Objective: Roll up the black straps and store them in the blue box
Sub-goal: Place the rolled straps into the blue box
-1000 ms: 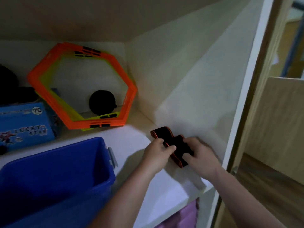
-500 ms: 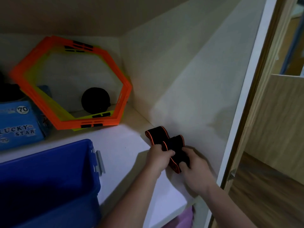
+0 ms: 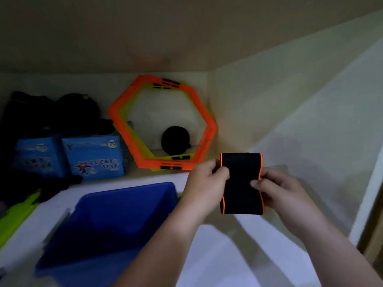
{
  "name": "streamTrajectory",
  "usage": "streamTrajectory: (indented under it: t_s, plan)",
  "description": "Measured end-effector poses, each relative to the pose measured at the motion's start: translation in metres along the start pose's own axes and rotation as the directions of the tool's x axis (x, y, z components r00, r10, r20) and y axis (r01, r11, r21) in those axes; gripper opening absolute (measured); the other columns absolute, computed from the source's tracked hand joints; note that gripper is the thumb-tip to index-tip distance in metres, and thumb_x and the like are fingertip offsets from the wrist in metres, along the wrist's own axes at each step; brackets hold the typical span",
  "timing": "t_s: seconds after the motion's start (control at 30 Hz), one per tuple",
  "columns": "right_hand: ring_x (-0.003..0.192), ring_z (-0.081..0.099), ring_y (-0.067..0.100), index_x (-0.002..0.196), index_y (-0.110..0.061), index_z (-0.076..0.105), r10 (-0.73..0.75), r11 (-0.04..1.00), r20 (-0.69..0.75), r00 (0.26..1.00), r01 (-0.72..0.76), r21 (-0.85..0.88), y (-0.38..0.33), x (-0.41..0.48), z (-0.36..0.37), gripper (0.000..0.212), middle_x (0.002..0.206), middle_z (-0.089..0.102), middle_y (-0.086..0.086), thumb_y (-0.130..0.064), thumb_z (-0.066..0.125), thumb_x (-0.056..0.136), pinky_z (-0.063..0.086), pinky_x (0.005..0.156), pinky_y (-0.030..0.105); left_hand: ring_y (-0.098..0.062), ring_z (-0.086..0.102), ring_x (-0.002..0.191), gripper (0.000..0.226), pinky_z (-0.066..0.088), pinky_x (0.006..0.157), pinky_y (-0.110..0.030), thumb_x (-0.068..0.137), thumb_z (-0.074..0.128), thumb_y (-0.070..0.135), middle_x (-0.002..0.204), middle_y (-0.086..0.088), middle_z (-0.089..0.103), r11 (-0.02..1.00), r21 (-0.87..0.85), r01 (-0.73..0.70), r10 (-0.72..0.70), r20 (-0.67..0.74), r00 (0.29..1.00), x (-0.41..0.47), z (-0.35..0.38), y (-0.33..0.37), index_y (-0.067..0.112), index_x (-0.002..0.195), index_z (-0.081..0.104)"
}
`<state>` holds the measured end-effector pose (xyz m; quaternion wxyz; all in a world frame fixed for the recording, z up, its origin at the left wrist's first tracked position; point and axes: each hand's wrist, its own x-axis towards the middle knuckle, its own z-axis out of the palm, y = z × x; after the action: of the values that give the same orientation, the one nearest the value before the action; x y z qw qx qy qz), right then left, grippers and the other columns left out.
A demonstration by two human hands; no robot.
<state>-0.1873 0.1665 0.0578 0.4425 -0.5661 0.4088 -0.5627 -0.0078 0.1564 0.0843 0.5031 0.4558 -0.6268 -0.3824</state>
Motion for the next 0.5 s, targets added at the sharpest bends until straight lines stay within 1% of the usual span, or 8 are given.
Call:
streamTrajectory:
  t_s: [0.1,0.17,0.23,0.3,0.33,0.4,0.47,0.5]
  plan:
    - [0.073,0.062,0.023,0.099,-0.009,0.073,-0.002,0.998,0.108,0.994,0.008,-0.056,-0.009,0.016,0.038,0.013,0.083,0.071,0.009,-0.014,0.064,0.090,0.043,0.064,0.038,-0.013,0.063,0.072,0.022,0.053,0.064,-0.036,0.083,0.053,0.018,0.080,-0.010,0.073,0.998,0.064,-0.011,0.013,-0.031,0.999,-0.014,-0.050,0.010,0.012,0.094,0.071]
    - [0.069,0.067,0.014,0.100,-0.004,0.073,-0.006,0.993,0.185,0.983,0.027,-0.112,-0.013,0.025,0.066,0.013,0.085,0.075,0.011,-0.010,0.063,0.093,0.051,0.069,0.044,-0.011,0.066,0.070,0.018,0.049,0.062,-0.029,0.089,0.056,0.012,0.080,-0.011,0.075,0.994,0.108,-0.002,0.009,-0.062,0.998,-0.023,-0.084,0.010,0.015,0.094,0.074]
    - [0.068,0.068,0.009,0.101,-0.005,0.074,0.009,0.984,0.250,0.968,0.037,-0.176,-0.015,0.030,0.095,0.014,0.089,0.076,0.014,-0.007,0.062,0.094,0.052,0.071,0.039,-0.008,0.069,0.072,0.017,0.050,0.061,-0.024,0.092,0.059,0.013,0.082,-0.005,0.077,0.989,0.147,0.011,0.004,-0.105,0.995,-0.031,-0.115,0.008,0.017,0.097,0.075]
    - [0.075,0.070,0.015,0.102,-0.005,0.074,0.029,0.988,0.311,0.950,0.020,-0.154,-0.014,0.034,0.123,0.014,0.092,0.077,0.013,-0.004,0.062,0.094,0.054,0.066,0.031,-0.003,0.072,0.078,0.018,0.051,0.062,-0.017,0.093,0.062,0.016,0.090,0.001,0.078,0.981,0.189,0.032,-0.006,-0.140,0.990,-0.039,-0.145,0.001,0.021,0.104,0.076]
    - [0.076,0.072,0.017,0.101,-0.003,0.074,0.041,0.991,0.338,0.940,0.005,-0.132,-0.013,0.035,0.138,0.014,0.092,0.077,0.012,-0.001,0.062,0.093,0.055,0.063,0.028,-0.004,0.072,0.082,0.018,0.053,0.065,-0.018,0.093,0.064,0.020,0.094,0.001,0.078,0.975,0.218,0.044,-0.009,-0.157,0.988,-0.043,-0.159,-0.003,0.022,0.106,0.076]
    - [0.080,0.075,0.020,0.102,0.000,0.073,0.071,0.994,0.376,0.924,-0.035,-0.102,-0.009,0.037,0.165,0.014,0.094,0.078,0.012,0.002,0.062,0.093,0.059,0.062,0.026,-0.010,0.073,0.092,0.023,0.059,0.081,-0.033,0.087,0.066,0.032,0.098,0.002,0.078,0.957,0.282,0.066,-0.011,-0.193,0.981,-0.052,-0.184,-0.013,0.025,0.106,0.076]
    - [0.087,0.077,0.025,0.105,0.004,0.071,0.099,0.993,0.411,0.906,-0.061,-0.105,-0.005,0.037,0.185,0.015,0.099,0.078,0.017,0.003,0.063,0.093,0.062,0.067,0.031,-0.015,0.068,0.103,0.033,0.056,0.093,-0.042,0.083,0.064,0.044,0.104,0.004,0.075,0.903,0.421,0.084,0.015,-0.227,0.974,-0.061,-0.204,-0.020,0.028,0.109,0.075]
    - [0.090,0.077,0.026,0.106,0.005,0.070,0.110,0.990,0.429,0.897,-0.062,-0.124,-0.003,0.038,0.196,0.016,0.100,0.078,0.018,0.004,0.063,0.092,0.063,0.070,0.033,-0.016,0.062,0.110,0.035,0.051,0.098,-0.040,0.085,0.063,0.047,0.110,0.005,0.070,0.843,0.528,0.104,0.038,-0.250,0.967,-0.066,-0.214,-0.024,0.028,0.113,0.074]
